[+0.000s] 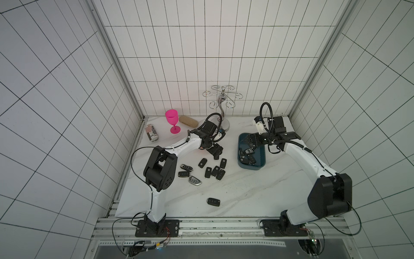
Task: Place the car key into the storage box
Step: Pick up the car key from the center of the board.
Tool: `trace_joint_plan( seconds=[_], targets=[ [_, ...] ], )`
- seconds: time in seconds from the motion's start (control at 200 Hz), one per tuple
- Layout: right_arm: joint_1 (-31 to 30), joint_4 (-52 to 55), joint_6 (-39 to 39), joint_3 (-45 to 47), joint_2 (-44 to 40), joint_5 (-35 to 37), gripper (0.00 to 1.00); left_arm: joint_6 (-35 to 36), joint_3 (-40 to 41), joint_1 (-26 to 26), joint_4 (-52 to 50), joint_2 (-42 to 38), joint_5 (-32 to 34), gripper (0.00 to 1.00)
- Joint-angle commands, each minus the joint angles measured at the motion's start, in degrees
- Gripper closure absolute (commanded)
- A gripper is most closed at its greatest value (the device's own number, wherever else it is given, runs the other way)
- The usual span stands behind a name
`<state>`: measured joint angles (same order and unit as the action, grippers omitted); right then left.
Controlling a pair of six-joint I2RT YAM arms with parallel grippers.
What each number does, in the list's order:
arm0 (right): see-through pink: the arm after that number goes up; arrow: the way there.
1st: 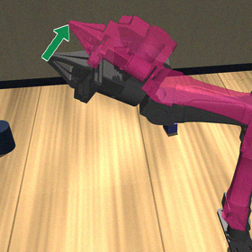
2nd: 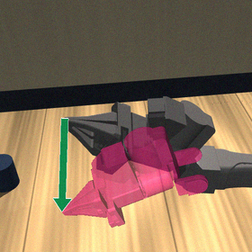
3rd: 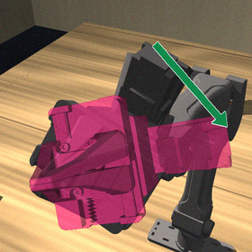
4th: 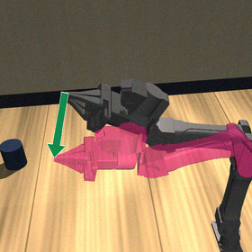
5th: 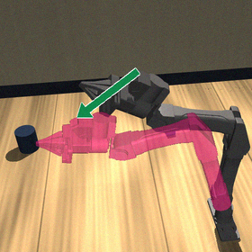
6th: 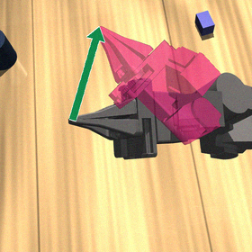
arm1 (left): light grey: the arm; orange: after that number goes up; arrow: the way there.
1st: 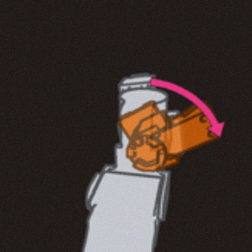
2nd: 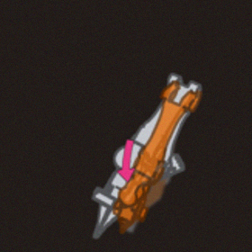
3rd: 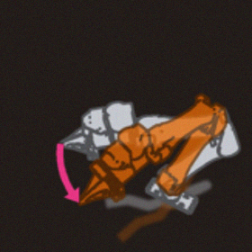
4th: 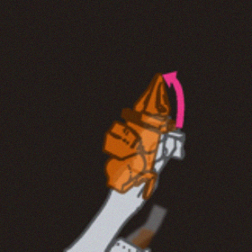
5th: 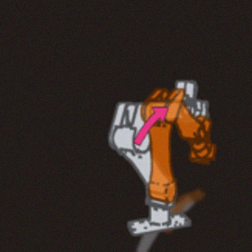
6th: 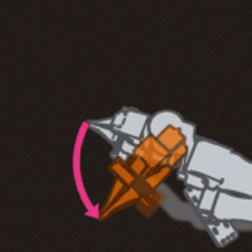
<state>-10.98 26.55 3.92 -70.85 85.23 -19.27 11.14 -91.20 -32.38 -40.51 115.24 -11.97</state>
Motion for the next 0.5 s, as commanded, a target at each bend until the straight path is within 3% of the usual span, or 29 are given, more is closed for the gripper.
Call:
trace_joint_plan(
  seconds=[0.0, 0.09, 0.28, 0.5],
  targets=[
    [-0.1, -0.6, 1.6, 3.1, -1.0, 2.5, 0.01, -6.4, -4.7, -0.2, 0.3, 2.8, 0.6, 0.16],
    [0.2, -1.2, 1.6, 4.1, -2.1, 2.7, 0.01, -11.0, -9.0, -0.9, -2.5, 5.6, 2.4, 0.18],
    [1.1, -1.8, 1.2, 5.1, -2.6, 2.3, 0.01, -19.5, -18.5, -3.4, -11.0, 11.6, 13.7, 0.16],
    [1.3, -2.7, 0.8, 5.9, -2.7, 1.8, 0.01, -27.4, -17.1, -5.2, -11.0, 10.8, 18.6, 0.16]
  ],
)
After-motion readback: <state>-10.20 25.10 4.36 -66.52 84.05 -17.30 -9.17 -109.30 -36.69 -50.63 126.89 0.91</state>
